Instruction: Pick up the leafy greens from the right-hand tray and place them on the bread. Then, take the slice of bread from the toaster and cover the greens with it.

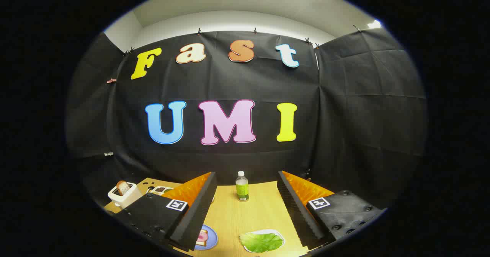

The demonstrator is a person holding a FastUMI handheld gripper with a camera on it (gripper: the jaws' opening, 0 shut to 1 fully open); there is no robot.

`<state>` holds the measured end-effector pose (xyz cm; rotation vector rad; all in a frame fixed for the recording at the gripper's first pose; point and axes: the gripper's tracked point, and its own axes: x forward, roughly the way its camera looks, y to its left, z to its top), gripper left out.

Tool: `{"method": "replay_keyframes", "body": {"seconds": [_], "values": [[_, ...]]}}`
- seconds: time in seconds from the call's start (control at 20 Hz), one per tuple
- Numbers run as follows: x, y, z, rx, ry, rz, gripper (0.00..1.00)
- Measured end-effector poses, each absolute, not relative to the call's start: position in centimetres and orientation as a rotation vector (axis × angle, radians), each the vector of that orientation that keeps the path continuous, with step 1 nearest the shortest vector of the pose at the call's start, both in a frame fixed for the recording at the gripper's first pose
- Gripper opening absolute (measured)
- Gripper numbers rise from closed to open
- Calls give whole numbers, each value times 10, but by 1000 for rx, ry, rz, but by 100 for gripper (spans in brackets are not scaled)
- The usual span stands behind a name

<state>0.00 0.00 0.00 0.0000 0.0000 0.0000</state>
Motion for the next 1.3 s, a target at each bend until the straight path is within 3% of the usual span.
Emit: {"method": "replay_keyframes", "body": {"seconds": [0.75, 1.3], "values": [[-15, 2, 4, -118, 11, -42, 99], [8, -11, -36, -81, 84, -32, 98]]}}
